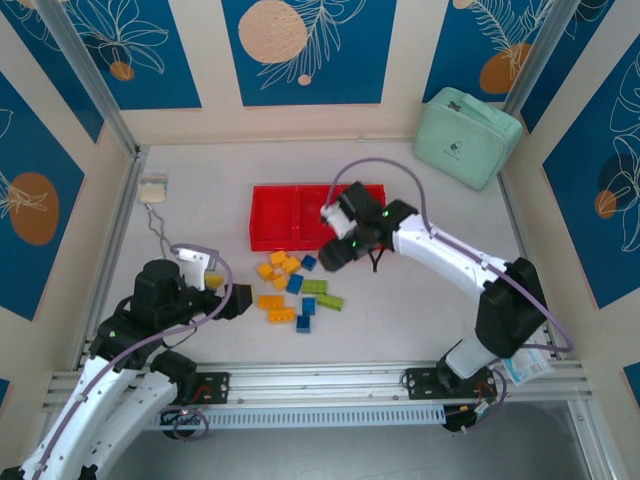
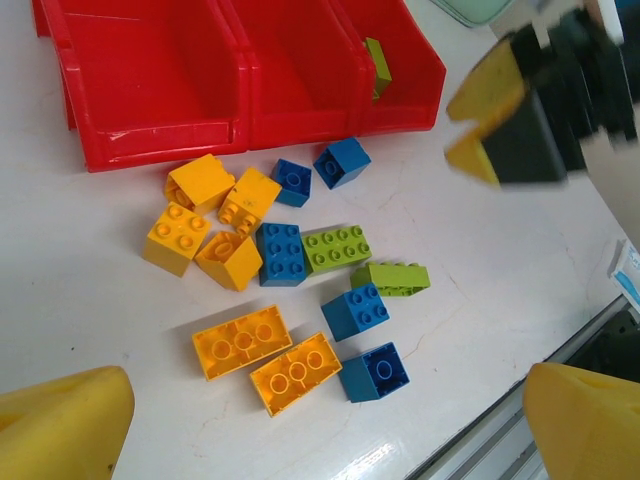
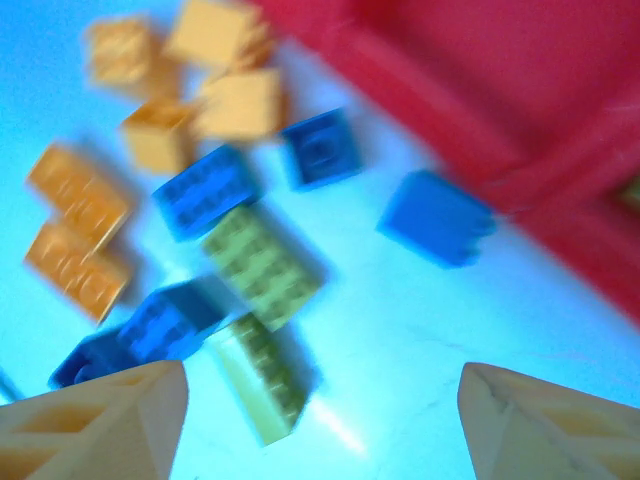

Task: Sort the legos into containers by color
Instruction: Pick up the lego from the bottom-center of the table.

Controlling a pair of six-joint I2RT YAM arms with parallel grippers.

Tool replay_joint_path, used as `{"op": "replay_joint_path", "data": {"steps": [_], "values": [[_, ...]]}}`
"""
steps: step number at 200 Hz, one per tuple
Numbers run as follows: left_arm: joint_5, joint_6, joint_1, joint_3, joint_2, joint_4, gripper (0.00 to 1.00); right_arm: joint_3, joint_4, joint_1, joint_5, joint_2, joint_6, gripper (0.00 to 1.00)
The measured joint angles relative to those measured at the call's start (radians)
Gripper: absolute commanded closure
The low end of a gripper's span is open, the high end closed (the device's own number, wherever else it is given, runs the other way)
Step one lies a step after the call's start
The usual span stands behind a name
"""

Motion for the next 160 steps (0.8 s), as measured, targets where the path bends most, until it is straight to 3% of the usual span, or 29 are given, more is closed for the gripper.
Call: {"op": "replay_joint_path", "data": {"steps": [27,68,160], "values": [[0.000,0.000,-0.001,0.000,0.000,0.000,0.01,-0.139,0.049,0.116,-0.011,-0.045,-0.117,0.28],[0.000,0.000,-0.006,0.000,-0.004,0.000,0.01,-0.291,0.100,0.163,0.003,-0.046,-0.237,0.26],[0.001,0.000,-0.011,-0.005,-0.021,0.016,0.01,-0.240,0.117,0.174,0.003,0.090,-0.267,0.39]]}}
